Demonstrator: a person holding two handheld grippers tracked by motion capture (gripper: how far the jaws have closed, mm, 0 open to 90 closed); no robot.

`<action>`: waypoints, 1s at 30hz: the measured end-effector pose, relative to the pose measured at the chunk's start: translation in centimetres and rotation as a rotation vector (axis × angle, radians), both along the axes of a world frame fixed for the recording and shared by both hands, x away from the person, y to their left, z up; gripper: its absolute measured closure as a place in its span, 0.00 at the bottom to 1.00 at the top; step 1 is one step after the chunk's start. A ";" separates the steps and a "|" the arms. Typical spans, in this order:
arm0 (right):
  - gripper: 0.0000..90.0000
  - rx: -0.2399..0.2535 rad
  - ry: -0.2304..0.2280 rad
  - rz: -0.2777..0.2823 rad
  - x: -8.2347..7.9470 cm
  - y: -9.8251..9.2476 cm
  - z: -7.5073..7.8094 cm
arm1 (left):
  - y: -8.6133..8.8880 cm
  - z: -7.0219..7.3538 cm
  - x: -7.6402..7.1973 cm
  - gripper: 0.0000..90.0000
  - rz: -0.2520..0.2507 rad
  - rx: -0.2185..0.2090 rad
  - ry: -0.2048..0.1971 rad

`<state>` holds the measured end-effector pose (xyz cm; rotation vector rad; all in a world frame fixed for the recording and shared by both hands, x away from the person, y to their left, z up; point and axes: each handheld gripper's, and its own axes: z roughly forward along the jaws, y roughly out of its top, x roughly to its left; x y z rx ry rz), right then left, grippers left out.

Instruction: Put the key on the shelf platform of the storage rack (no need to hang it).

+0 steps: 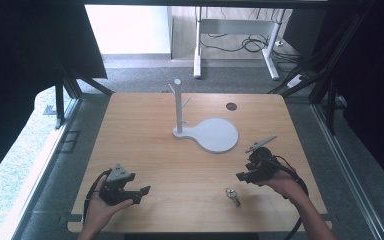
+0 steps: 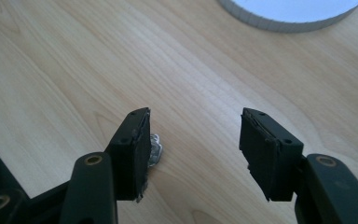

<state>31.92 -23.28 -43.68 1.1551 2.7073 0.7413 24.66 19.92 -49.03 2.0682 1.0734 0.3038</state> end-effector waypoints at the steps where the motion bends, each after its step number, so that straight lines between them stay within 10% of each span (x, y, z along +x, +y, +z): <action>1: 0.49 -0.009 0.004 0.012 -0.1 0.5 -0.1 | -0.1 0.0 0.1 0.28 -0.010 0.003 -0.001; 30: 0.70 -0.146 0.137 0.066 0.5 5.1 -3.4 | -0.8 0.2 -0.1 0.28 -0.053 -0.017 -0.006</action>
